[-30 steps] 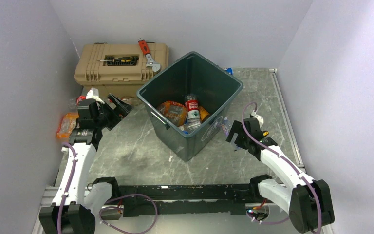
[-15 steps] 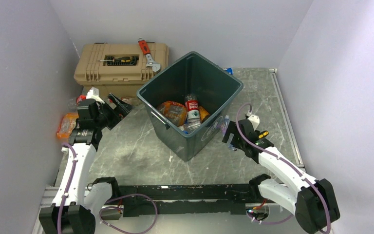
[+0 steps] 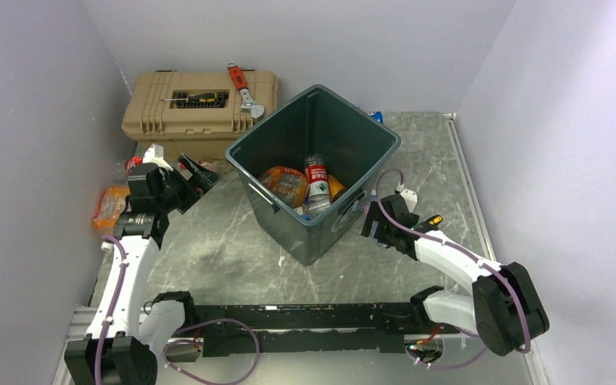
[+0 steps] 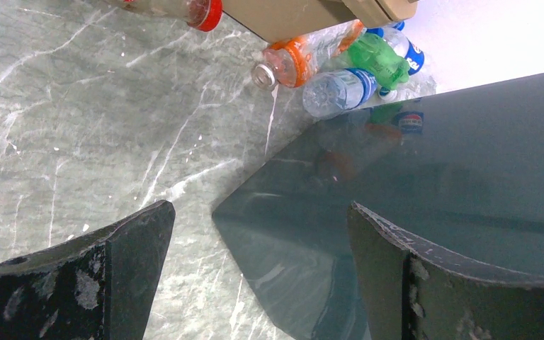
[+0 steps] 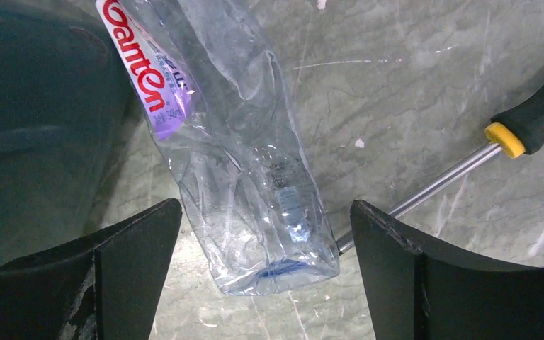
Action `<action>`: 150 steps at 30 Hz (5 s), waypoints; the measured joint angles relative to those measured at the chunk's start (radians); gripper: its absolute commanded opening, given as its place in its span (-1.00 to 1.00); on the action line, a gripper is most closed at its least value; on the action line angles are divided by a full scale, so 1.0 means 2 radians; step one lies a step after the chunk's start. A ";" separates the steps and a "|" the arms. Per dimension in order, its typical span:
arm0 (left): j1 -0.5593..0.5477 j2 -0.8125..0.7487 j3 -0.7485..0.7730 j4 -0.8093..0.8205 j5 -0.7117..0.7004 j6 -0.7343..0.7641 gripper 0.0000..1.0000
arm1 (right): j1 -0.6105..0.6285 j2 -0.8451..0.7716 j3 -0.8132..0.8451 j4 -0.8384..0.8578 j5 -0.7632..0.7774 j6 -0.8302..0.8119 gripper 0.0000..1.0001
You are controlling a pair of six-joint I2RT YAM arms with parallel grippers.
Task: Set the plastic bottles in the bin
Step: Pick up the plastic bottle at the center of the board, then place the plastic bottle in the trash bin.
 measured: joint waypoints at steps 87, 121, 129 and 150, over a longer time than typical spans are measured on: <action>-0.542 0.259 0.559 0.031 0.041 0.268 0.34 | 0.001 -0.338 0.224 0.008 -0.485 -0.129 -1.00; -0.574 0.163 0.510 0.108 -0.148 0.408 -1.00 | -0.001 -0.443 0.262 -0.082 -0.371 -0.137 0.99; -0.574 0.223 0.567 0.100 -0.232 0.567 -1.00 | -0.001 -0.521 0.171 -0.115 -0.229 -0.097 0.99; -0.441 0.366 0.507 -0.016 -0.120 0.435 -1.00 | -0.001 -0.571 0.013 -0.147 -0.113 0.082 0.99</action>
